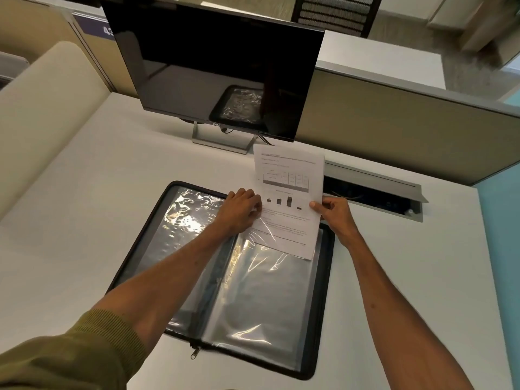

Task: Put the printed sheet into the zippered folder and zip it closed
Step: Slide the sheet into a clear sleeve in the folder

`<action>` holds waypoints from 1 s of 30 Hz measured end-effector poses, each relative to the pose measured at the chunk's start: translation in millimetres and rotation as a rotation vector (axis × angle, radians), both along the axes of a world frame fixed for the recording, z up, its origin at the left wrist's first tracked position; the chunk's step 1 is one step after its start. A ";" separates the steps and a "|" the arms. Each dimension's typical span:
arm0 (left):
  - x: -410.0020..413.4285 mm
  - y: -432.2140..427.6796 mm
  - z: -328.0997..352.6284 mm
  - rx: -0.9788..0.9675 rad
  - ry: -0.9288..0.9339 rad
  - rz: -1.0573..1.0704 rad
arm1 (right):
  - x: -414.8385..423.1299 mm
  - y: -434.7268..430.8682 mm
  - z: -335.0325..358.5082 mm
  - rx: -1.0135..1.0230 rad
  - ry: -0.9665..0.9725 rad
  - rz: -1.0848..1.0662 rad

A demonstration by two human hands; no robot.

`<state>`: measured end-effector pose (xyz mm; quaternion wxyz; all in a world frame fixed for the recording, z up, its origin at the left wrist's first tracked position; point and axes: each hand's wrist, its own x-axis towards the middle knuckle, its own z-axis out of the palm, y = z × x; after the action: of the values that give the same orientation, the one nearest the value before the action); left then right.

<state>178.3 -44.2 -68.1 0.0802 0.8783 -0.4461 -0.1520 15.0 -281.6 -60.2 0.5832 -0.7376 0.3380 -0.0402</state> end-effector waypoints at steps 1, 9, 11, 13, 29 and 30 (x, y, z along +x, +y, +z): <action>-0.5 -1.4 0.5 0.002 -0.008 0.005 | -2.2 0.2 -0.9 -0.008 0.029 0.018; -8.8 -5.6 0.2 -0.037 0.131 0.154 | -14.3 8.5 -9.9 -0.066 0.114 0.034; -7.5 -7.5 0.3 -0.026 0.161 0.163 | -13.3 8.9 -9.5 -0.040 0.110 0.003; -6.2 -8.5 1.2 -0.021 0.161 0.162 | -8.9 8.5 -5.4 0.011 0.068 -0.029; -6.4 -9.5 3.0 -0.023 0.157 0.178 | 7.4 4.0 5.1 -0.003 0.021 -0.061; -6.6 -9.2 2.9 -0.026 0.152 0.174 | 4.2 4.2 3.7 0.028 0.027 -0.052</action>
<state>171.7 -53.3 -65.2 0.1381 0.8986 -0.3626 -0.2046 19.2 -277.4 -56.5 0.5875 -0.7208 0.3657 -0.0406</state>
